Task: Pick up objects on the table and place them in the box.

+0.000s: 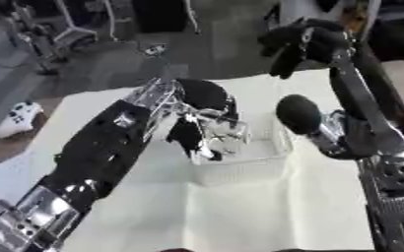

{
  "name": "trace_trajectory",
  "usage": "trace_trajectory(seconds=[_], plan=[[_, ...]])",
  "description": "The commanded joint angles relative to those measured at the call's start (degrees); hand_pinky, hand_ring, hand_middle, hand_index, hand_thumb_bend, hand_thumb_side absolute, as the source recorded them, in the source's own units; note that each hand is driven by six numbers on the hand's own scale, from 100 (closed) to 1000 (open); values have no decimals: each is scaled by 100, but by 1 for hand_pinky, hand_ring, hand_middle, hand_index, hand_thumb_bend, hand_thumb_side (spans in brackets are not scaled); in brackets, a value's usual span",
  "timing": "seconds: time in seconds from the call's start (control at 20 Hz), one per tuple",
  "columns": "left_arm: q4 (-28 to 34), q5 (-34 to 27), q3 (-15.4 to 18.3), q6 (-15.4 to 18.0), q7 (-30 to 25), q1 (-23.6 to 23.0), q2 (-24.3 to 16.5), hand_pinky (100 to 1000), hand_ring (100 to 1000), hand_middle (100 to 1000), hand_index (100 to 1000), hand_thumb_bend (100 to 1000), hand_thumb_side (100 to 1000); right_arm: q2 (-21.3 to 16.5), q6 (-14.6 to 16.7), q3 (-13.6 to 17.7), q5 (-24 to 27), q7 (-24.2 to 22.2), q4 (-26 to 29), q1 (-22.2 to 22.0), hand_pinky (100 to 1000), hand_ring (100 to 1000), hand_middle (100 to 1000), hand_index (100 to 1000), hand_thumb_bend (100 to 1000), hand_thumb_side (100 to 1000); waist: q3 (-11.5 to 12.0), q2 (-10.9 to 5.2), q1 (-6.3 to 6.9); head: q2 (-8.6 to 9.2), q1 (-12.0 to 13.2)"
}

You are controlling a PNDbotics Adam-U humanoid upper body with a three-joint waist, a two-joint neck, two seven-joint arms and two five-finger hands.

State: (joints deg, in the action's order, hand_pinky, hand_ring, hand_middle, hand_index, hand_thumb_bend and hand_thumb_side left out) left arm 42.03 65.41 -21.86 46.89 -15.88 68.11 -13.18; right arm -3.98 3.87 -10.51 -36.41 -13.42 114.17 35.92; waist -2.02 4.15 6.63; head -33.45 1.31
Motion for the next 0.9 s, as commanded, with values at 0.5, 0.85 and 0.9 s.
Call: trace_trajectory(seconds=[0.5,0.85,0.9], plan=[[143,-84,102,-101,-164,82,-132,918,911,886,883,192,1000,54,20,-32,-5,-28,42,116,455,500,590,761,721,1000,-16,-70,-18,61,29],[-345,749,541,-399,-414,122,44,1000,1000,958,993,520,1000,222,95,-87,30,-53,42,197,457,500,591,763,707,1000,-212,2,3,245,166],[-421,893,650,-486,-375,138,87,1000,1000,966,998,544,1000,252,109,-91,36,-47,42,209,457,501,591,763,705,1000,-248,17,8,270,196]])
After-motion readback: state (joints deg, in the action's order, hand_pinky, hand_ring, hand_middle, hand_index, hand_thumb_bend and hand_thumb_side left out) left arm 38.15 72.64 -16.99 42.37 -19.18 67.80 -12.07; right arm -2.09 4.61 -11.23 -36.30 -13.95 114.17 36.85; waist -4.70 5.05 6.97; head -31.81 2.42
